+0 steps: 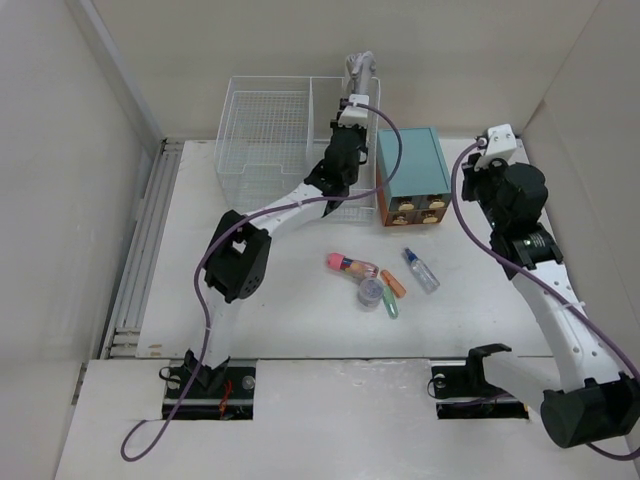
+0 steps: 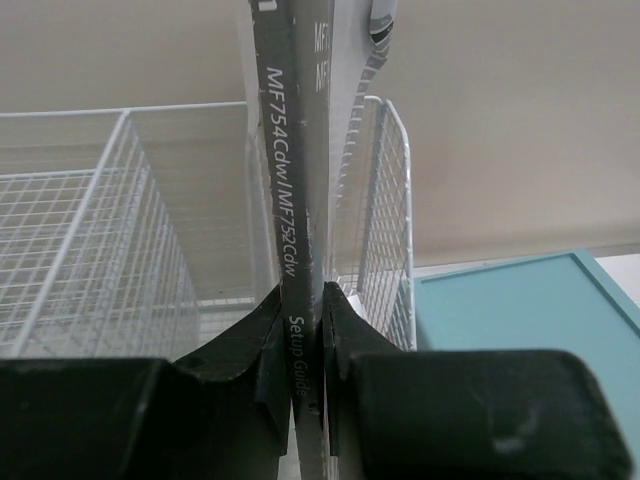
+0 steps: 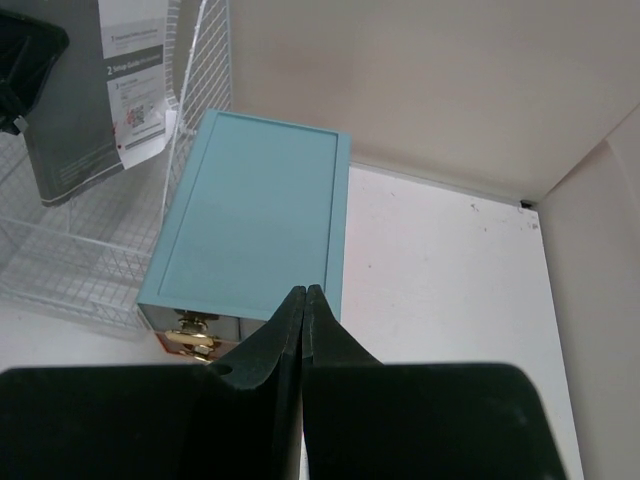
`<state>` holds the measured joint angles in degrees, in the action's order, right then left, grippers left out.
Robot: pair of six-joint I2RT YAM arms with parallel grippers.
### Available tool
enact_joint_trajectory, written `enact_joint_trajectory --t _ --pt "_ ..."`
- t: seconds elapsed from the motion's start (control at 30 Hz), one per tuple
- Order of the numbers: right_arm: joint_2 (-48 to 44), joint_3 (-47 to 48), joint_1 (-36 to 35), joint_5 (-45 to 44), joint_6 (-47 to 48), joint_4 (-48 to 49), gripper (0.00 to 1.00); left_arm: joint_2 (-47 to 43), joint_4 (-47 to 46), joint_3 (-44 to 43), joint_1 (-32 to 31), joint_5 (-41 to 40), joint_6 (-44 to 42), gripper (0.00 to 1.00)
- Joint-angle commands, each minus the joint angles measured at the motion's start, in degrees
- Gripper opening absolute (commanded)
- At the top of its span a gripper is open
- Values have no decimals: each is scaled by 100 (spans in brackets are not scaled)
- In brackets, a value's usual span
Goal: Organize the desk
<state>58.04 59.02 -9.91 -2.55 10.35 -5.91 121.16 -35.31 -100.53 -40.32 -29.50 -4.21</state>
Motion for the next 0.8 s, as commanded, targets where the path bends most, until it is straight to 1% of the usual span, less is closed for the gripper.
enact_joint_trajectory --t 0.0,0.1,0.13,0.23,0.27,0.47,0.5,0.57,0.67,0.77 --pt "23 -40 7 17 46 371 0 -155 -1504 -240 32 418 113 0" --pt "76 -93 7 17 46 372 0 -84 -2048 6 32 533 -1 0" --pt "76 -93 7 17 46 372 0 -15 -2407 94 32 585 -1 0" --pt "137 -93 7 17 46 372 0 117 -2787 288 32 585 -185 0" --pt "137 -93 7 17 46 424 0 118 -3041 288 32 585 -247 0" --pt "190 -146 7 17 98 424 0 398 -3552 472 32 585 -449 0" --pt "190 -146 7 17 99 424 0 451 -3797 525 32 585 -519 0" --pt "190 -146 7 70 99 477 0 513 -3983 657 32 506 -520 0" --pt "190 -198 7 70 99 477 0 662 -4290 727 -20 384 -818 0" --pt "242 -198 7 70 152 477 0 733 -4545 868 -20 278 -871 0"
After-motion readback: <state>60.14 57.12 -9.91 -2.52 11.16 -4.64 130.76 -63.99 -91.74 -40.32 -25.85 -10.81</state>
